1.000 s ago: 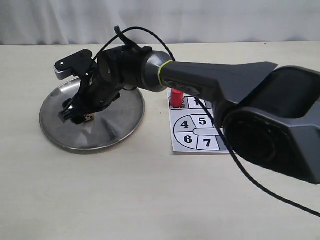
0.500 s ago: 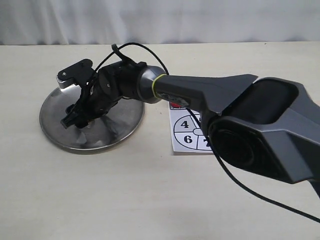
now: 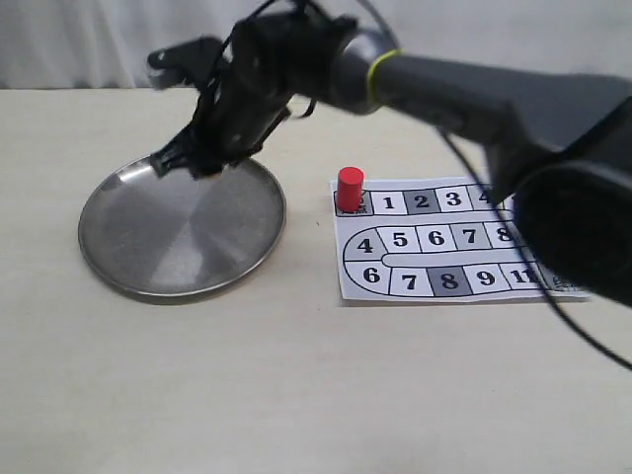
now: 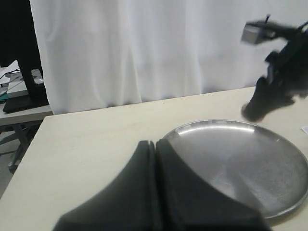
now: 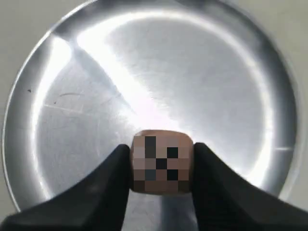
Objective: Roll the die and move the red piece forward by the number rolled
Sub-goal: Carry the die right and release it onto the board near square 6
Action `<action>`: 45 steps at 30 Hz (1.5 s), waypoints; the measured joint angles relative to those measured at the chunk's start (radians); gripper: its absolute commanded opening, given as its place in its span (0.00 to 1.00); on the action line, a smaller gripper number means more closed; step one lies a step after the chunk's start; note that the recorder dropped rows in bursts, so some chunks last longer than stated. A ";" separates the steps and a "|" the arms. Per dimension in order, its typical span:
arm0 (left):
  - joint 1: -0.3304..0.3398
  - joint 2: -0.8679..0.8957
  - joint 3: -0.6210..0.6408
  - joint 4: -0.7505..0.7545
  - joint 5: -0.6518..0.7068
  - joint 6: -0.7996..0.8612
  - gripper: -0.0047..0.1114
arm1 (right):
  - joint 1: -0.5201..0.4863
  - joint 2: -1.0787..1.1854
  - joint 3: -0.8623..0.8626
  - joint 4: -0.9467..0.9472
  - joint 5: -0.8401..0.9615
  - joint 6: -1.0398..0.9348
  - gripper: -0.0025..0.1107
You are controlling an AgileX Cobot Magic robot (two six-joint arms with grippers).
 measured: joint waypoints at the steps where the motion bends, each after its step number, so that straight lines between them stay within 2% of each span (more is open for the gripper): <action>1: 0.000 0.000 0.000 0.000 0.000 0.000 0.04 | -0.015 -0.038 0.011 -0.007 0.015 0.000 0.06; 8: 0.000 0.000 0.000 0.000 0.000 0.000 0.04 | -0.137 -0.325 0.231 -0.098 0.072 0.021 0.06; 14: 0.000 0.000 0.000 0.000 0.000 0.000 0.04 | -0.308 -0.430 0.486 -0.131 0.058 0.054 0.06; 18: 0.000 0.000 0.000 0.000 0.000 0.000 0.04 | -0.378 -0.418 0.682 -0.137 -0.058 0.056 0.06; 22: 0.000 0.000 0.000 0.000 0.000 0.000 0.04 | -0.394 -0.369 0.764 -0.137 -0.187 0.056 0.07; 25: 0.000 0.000 0.000 0.000 0.000 0.000 0.04 | -0.395 -0.331 0.766 -0.137 -0.228 0.056 0.18; 26: 0.000 0.000 0.000 0.000 0.000 0.000 0.04 | -0.395 -0.317 0.766 -0.137 -0.235 0.056 0.28; 30: 0.000 0.000 0.000 0.000 0.000 0.000 0.04 | -0.395 -0.304 0.766 -0.137 -0.244 0.056 0.59; 32: 0.000 0.000 0.000 0.000 0.000 0.000 0.04 | -0.395 -0.304 0.766 -0.137 -0.246 0.056 0.71; 34: 0.000 0.000 0.000 0.000 0.000 0.000 0.04 | -0.395 -0.304 0.766 -0.137 -0.246 0.056 0.75; 41: 0.000 0.000 0.000 0.000 0.000 0.000 0.04 | -0.396 -0.378 0.742 -0.153 -0.240 0.056 0.69; 45: 0.000 0.000 0.000 0.000 0.000 0.000 0.04 | -0.396 -0.459 0.726 -0.153 -0.224 0.056 0.50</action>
